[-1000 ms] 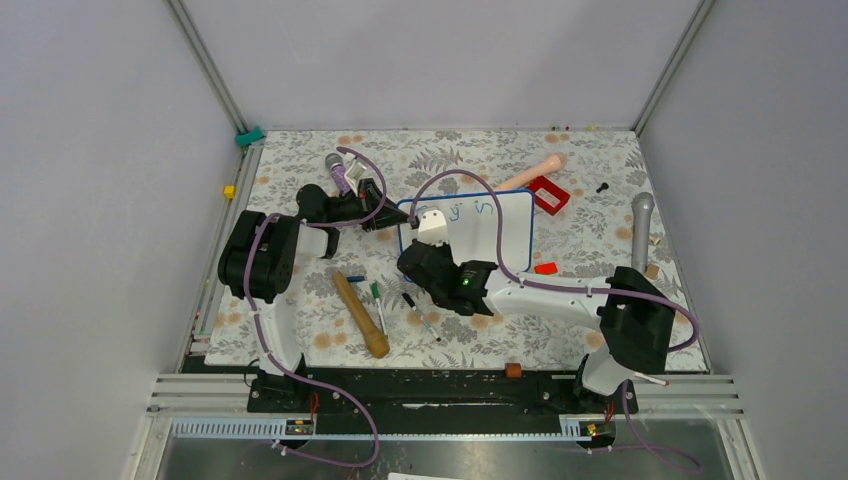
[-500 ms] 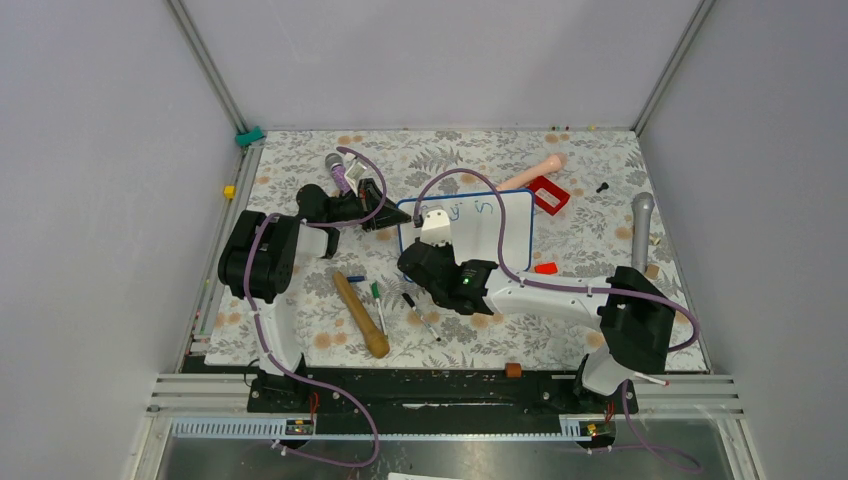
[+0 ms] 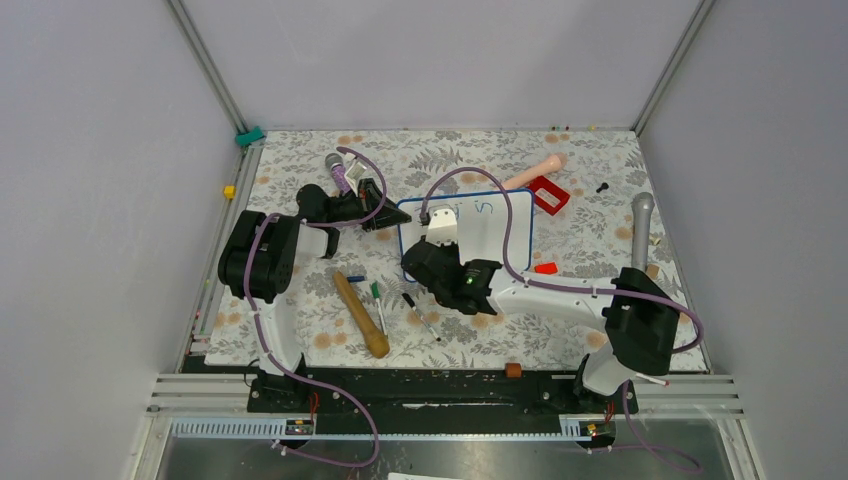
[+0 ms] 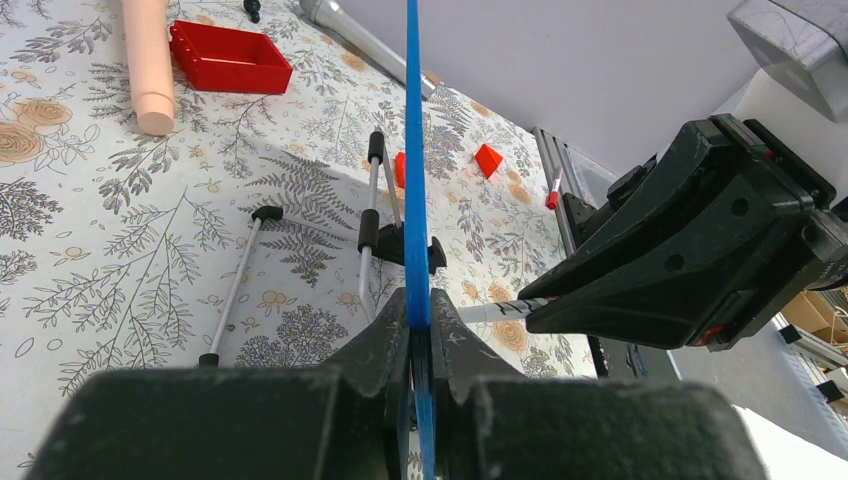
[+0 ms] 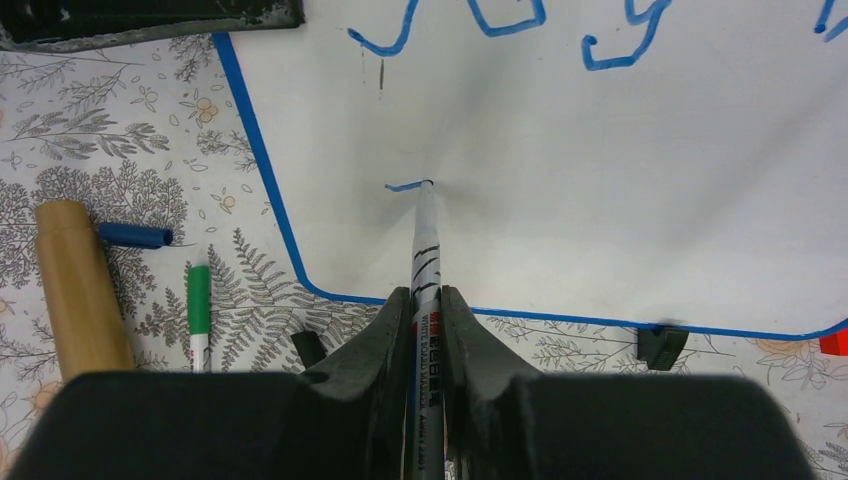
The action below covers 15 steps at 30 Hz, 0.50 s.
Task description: Write a sentence on the whiteboard
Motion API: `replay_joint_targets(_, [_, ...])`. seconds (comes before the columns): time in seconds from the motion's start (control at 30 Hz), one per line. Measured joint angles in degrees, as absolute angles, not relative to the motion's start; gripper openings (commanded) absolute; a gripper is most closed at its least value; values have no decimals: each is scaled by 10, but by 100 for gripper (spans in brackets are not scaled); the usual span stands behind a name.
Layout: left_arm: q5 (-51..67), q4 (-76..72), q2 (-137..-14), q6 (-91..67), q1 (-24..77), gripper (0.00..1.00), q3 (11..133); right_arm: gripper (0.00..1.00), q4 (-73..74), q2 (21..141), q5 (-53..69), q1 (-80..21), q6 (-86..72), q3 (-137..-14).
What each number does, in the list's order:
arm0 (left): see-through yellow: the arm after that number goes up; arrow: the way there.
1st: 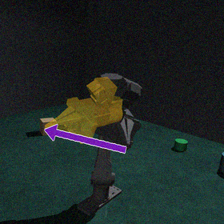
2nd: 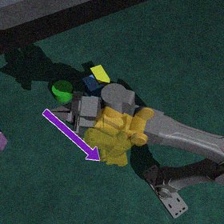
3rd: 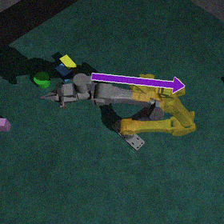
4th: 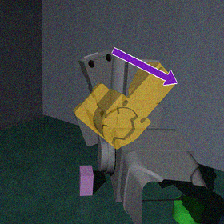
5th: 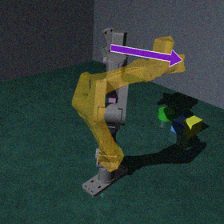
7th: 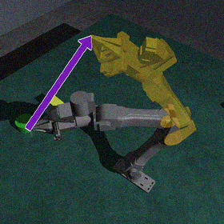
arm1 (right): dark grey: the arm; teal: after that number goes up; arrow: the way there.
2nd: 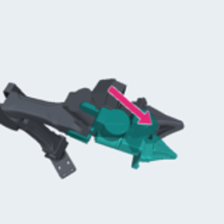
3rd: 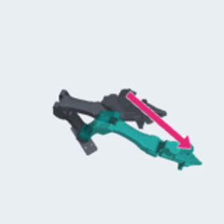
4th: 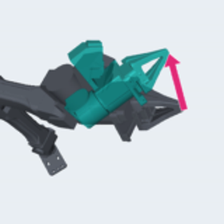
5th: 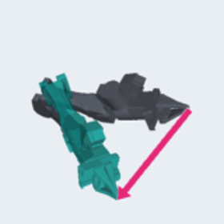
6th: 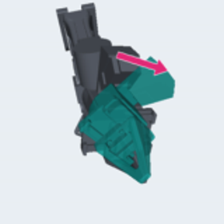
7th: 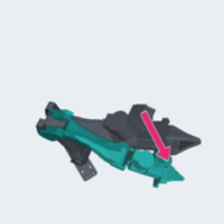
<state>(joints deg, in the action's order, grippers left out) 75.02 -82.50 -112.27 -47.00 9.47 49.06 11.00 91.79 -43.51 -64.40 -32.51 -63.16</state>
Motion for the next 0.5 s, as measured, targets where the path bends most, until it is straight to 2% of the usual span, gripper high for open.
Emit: replay_joint_targets(0.5, [750, -825, -1123, -470, 95, 0, 491, 0, 87, 905, -443, -641, -303, -619])
